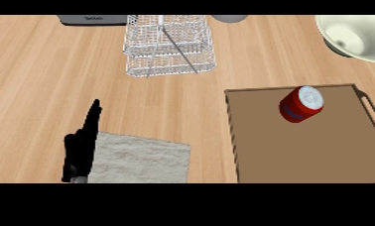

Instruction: Pick the can from the tray and place it in the tiered basket

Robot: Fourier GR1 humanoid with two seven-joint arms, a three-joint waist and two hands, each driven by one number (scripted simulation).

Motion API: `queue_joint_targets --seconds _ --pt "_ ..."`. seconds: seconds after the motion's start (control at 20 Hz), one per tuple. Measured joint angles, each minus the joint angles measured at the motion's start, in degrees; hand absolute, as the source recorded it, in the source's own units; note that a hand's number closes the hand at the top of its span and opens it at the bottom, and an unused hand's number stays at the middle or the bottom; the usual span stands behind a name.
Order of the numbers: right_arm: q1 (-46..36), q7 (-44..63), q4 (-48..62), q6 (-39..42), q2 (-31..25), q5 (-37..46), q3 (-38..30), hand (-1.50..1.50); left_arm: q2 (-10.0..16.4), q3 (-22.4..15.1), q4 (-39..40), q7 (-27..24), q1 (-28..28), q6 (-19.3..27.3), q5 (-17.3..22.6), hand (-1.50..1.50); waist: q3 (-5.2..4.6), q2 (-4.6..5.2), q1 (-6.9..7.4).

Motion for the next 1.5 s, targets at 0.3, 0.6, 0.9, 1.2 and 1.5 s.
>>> queue_joint_targets --seconds 0.3,0.6,0.9,1.2,1.5 --pt "0.1 11.3 -10.3 -3.0 -1.1 8.7 5.7 -1.50 -0.3 -0.1 -0.3 0.6 -0.1 -0.2 -0.3 0.00 0.09 0.11 0.45" --pt "-1.5 19.6 -15.0 -5.0 2.9 17.1 11.0 -1.50 -0.5 0.0 -0.7 0.1 0.4 -1.1 -0.5 0.00 0.13 0.24 0.84" --pt "-2.4 23.4 -15.1 -4.5 5.6 26.3 17.1 -1.50 -1.2 0.1 0.0 0.4 -0.5 -0.8 -1.1 0.00 0.23 0.24 0.96" --pt "-4.7 29.8 -14.3 -0.2 8.9 31.5 21.3 -1.50 -0.8 0.7 -0.9 0.6 0.5 -1.4 -1.3 0.00 0.18 0.29 1.00" --pt "-6.2 30.1 -12.0 2.8 14.4 34.6 21.3 -1.50 -0.7 1.1 -2.9 2.0 1.7 -2.6 -1.2 0.00 0.16 0.31 0.91"
